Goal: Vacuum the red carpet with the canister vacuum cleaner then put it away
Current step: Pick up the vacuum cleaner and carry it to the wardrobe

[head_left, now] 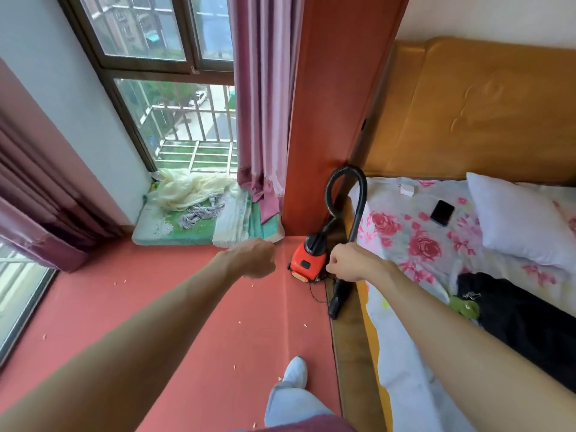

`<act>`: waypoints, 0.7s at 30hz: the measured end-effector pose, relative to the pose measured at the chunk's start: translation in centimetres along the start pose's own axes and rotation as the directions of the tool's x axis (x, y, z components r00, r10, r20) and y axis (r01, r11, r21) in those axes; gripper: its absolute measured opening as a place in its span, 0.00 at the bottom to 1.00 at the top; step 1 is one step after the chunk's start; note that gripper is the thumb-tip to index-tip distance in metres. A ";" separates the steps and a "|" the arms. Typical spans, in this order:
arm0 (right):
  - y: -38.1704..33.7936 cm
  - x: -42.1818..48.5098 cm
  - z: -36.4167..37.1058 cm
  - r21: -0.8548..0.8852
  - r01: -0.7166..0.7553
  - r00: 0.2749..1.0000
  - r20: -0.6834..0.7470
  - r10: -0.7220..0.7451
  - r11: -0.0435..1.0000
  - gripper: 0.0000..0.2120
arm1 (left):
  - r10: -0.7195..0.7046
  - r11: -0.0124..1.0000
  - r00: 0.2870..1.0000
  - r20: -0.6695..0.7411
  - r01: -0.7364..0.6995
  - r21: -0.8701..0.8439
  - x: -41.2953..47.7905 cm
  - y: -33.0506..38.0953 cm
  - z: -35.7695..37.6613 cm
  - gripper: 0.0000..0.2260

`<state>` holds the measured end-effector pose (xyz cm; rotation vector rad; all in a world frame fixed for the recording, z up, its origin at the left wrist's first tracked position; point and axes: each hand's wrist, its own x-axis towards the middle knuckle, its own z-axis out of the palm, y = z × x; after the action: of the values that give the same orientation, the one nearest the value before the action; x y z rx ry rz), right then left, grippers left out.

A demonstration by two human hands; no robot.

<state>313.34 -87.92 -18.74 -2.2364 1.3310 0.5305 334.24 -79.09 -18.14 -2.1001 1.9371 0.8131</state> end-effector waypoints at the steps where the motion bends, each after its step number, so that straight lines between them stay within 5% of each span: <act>1: 0.2 1.8 -0.8 0.006 0.000 1.000 0.020 0.000 1.000 0.18 | -0.008 1.000 1.000 0.026 0.008 -0.002 1.6 -0.6 -0.7 0.10; 17: 5.9 19.0 -8.3 0.080 -0.186 0.968 0.186 0.169 0.979 0.17 | 0.136 0.991 0.965 0.225 -0.131 -0.035 26.3 -4.2 -7.9 0.11; 21: 8.1 21.7 -10.8 0.154 -0.289 0.957 0.076 0.280 0.945 0.16 | 0.232 0.973 0.952 0.199 -0.229 -0.038 31.1 -3.0 -10.6 0.11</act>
<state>316.85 -112.77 -23.59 -1.8968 1.6195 0.5542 340.29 -110.69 -25.32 -1.7393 2.0925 1.0432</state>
